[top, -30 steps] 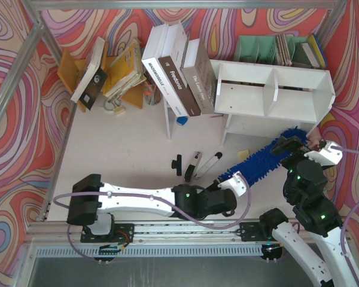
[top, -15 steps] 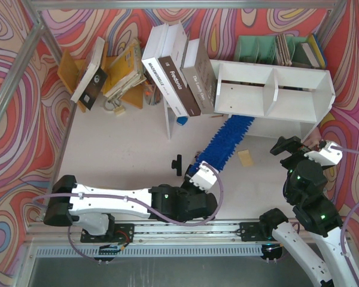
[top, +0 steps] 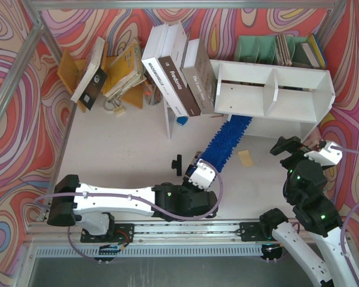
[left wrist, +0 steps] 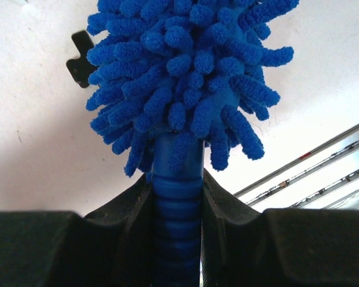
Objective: Dust the bookshelf with a duster
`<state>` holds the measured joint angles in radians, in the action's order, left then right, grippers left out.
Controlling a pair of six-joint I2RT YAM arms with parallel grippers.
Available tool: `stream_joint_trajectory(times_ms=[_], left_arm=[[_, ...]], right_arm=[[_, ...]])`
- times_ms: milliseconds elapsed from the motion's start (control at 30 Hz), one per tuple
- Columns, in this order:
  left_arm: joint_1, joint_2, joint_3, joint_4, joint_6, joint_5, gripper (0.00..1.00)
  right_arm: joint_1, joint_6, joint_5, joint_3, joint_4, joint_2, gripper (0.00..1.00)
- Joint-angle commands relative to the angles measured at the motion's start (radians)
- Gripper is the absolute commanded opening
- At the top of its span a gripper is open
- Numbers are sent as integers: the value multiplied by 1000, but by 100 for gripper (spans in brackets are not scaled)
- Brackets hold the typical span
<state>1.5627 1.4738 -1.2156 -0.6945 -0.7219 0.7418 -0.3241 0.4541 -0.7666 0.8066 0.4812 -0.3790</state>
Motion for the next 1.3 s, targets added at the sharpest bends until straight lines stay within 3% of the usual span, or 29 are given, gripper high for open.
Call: stream_joint_trajectory(times_ms=[0, 200, 633, 1267], left_arm=[[-37, 49, 10, -43, -69, 6, 0], [-39, 88, -2, -24, -24, -26, 0], [-43, -9, -62, 99, 200, 122, 0], [-41, 59, 26, 126, 123, 31, 0]], right_arm=[[0, 20, -17, 0, 4, 9, 98], [0, 19, -17, 1, 4, 6, 98], [0, 21, -19, 1, 5, 8, 98], [0, 14, -14, 0, 0, 0, 98]])
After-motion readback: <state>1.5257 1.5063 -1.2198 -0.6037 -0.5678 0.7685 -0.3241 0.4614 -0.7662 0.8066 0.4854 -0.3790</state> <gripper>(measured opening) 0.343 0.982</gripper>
